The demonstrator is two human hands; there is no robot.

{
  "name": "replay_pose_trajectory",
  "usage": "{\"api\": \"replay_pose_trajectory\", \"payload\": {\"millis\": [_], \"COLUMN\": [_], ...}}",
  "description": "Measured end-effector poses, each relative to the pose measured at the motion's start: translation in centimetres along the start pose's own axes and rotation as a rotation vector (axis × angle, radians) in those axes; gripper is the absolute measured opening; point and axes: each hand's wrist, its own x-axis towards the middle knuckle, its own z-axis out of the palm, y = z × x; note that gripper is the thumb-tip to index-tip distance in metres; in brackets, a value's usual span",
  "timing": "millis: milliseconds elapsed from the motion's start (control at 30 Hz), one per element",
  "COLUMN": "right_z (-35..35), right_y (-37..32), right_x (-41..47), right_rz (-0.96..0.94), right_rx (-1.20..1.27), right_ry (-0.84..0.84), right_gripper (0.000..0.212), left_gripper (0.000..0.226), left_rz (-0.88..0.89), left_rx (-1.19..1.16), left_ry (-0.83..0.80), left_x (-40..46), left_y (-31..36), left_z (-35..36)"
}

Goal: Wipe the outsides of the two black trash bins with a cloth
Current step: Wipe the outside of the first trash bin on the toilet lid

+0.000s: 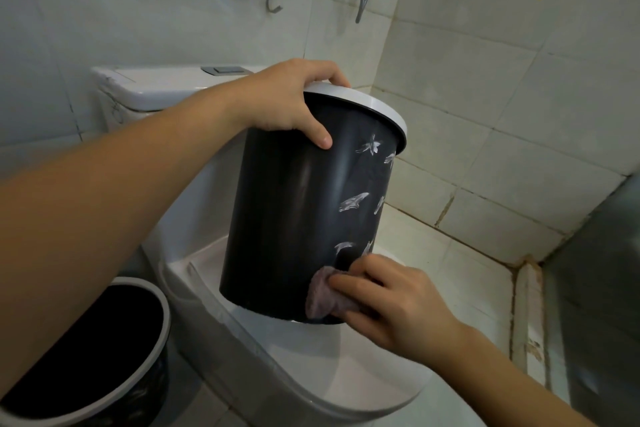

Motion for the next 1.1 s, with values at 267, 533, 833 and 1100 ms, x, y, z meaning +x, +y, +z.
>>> {"api": "replay_pose_trajectory", "payload": {"millis": [267,533,833,1100], "right_z": [-2.0,-1.0,-2.4,-2.1], "right_y": [3.2,1.6,5.1,3.9], "right_x": [5.3,2.3,8.9,7.4], "right_rz": [0.318,0.042,0.394,0.196], "right_rx": [-0.055,-0.009,-0.070,-0.061], "right_ry": [0.199,0.012,0.264,0.141], "right_gripper": [0.033,0.026,0.035,0.035], "left_gripper": [0.061,0.061,0.062,0.064], "left_rz": [0.002,-0.003,0.010,0.016], "left_rx": [-0.020,-0.061,-0.063,-0.069], "left_ry": [0.019,0.038,0.018,0.038], "left_x": [-0.1,-0.6,-0.7,-0.9], "left_y": [-0.5,-1.5,-1.3,-2.0], "left_z": [0.0,-0.6,-0.6,-0.7]}}
